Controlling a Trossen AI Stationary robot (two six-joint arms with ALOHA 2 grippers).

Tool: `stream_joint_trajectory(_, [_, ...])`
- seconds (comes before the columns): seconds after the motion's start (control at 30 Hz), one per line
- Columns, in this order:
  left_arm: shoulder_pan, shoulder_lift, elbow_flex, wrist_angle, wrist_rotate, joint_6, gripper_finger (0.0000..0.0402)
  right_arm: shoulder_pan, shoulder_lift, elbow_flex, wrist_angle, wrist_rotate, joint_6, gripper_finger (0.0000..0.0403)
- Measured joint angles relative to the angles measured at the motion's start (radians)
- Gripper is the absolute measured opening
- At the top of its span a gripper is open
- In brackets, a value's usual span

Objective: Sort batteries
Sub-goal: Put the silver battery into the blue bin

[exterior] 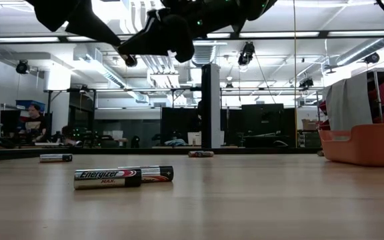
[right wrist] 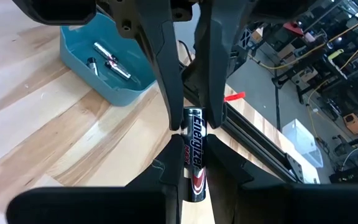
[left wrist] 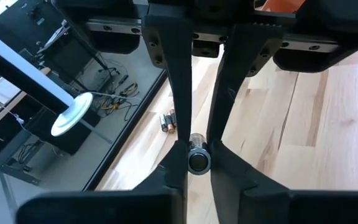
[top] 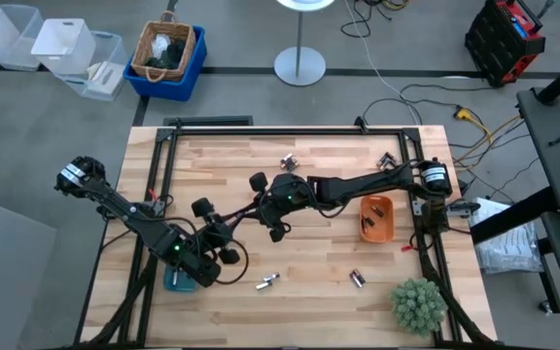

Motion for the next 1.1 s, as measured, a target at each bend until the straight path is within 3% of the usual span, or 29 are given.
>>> stream_joint_trajectory(0.3, [0.0, 0.0, 0.0, -0.001, -0.007, 0.017, 0.002, 0.0, 0.0, 0.0, 0.002, -0.001, 0.023, 0.0047])
stream_joint_trajectory(0.67, [-0.001, -0.002, 0.061, -0.085, 0.014, 0.035, 0.002, 0.0, -0.002, 0.001, -0.019, 0.005, 0.095, 0.0147])
stream_joint_trajectory(0.97, [-0.062, -0.003, 0.176, -0.497, 0.159, -0.239, 0.002, -0.002, -0.079, 0.001, -0.197, 0.076, 0.138, 0.0192])
stream_joint_trajectory(1.1, [-0.098, -0.004, 0.254, -0.587, 0.365, -0.317, 0.002, -0.004, -0.121, 0.0, -0.314, 0.081, 0.174, 0.0199])
